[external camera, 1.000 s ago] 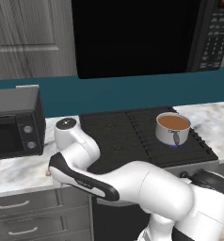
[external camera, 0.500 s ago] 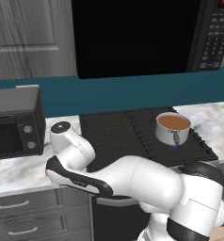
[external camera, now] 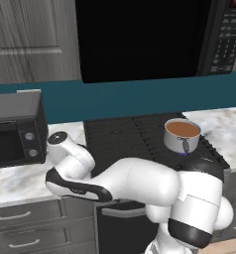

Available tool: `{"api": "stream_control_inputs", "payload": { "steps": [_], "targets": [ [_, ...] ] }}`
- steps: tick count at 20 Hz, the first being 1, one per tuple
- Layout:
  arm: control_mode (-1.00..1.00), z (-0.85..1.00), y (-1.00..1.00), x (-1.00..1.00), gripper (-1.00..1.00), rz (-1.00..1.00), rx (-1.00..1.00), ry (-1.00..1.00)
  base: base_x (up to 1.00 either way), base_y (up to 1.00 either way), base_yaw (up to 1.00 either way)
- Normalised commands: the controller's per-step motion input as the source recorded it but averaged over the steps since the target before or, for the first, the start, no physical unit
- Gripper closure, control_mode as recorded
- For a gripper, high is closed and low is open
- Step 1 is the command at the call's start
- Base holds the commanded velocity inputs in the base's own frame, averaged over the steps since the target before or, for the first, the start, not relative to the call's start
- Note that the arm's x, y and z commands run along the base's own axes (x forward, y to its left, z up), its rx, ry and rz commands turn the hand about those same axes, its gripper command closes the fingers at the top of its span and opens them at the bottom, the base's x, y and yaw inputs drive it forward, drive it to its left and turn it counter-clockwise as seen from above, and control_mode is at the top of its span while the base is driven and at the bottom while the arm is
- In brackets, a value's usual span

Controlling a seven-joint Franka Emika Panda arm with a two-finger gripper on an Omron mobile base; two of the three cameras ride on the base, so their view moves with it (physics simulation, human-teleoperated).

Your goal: Pick up the sugar cube(s) and place them in the saucepan with hot chocolate.

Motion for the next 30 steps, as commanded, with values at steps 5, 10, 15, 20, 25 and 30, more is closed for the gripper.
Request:
{"api": "stream_control_inputs", "payload": {
  "steps": [5,10,15,20,25,30],
  "targets": [
    [-1.0,-0.17,0.23,0.19,-1.0,0.0,-0.02,0.0,0.0,0.0,0.0],
    [-1.0,-0.11,0.25,0.24,-1.0,0.0,0.0,0.0,0.0,0.0,0.0],
    [-1.0,-0.13,0.22,0.34,-1.0,0.0,0.0,0.0,0.0,0.0,0.0],
    [-1.0,-0.16,0.35,0.33,-1.0,0.0,0.0,0.0,0.0,0.0,0.0],
    [-1.0,-0.22,0.33,0.27,-1.0,0.0,-0.01,0.0,0.0,0.0,0.0],
    [-1.0,-0.19,0.33,0.26,-1.0,0.0,-0.07,0.04,0.0,0.0,0.0]
  ]
}}
